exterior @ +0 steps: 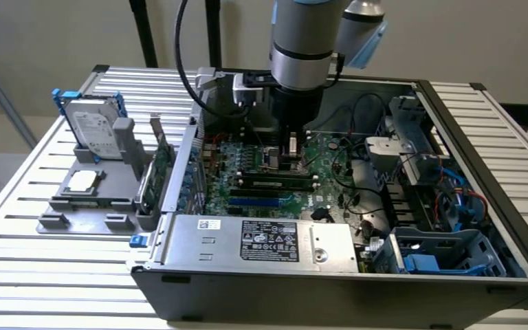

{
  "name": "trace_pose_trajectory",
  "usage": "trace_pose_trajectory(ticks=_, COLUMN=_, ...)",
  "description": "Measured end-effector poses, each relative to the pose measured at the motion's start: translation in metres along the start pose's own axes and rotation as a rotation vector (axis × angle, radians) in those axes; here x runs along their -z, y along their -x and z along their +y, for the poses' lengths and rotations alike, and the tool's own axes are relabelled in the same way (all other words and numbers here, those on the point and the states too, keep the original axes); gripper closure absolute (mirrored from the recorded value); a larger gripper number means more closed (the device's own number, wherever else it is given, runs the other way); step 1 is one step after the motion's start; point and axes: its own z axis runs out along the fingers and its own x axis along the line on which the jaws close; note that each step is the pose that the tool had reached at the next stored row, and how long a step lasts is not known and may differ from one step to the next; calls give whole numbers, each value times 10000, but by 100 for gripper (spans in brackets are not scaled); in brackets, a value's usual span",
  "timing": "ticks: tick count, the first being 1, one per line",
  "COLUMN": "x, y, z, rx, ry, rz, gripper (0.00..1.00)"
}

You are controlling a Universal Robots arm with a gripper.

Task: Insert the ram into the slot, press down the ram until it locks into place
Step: 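Press down the ram until it locks into place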

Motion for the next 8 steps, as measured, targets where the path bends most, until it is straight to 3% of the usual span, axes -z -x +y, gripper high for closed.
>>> trace_pose_trajectory(ticks=8, x=7, y=0, z=0, rx=1, ry=1, rz=2, gripper=89)
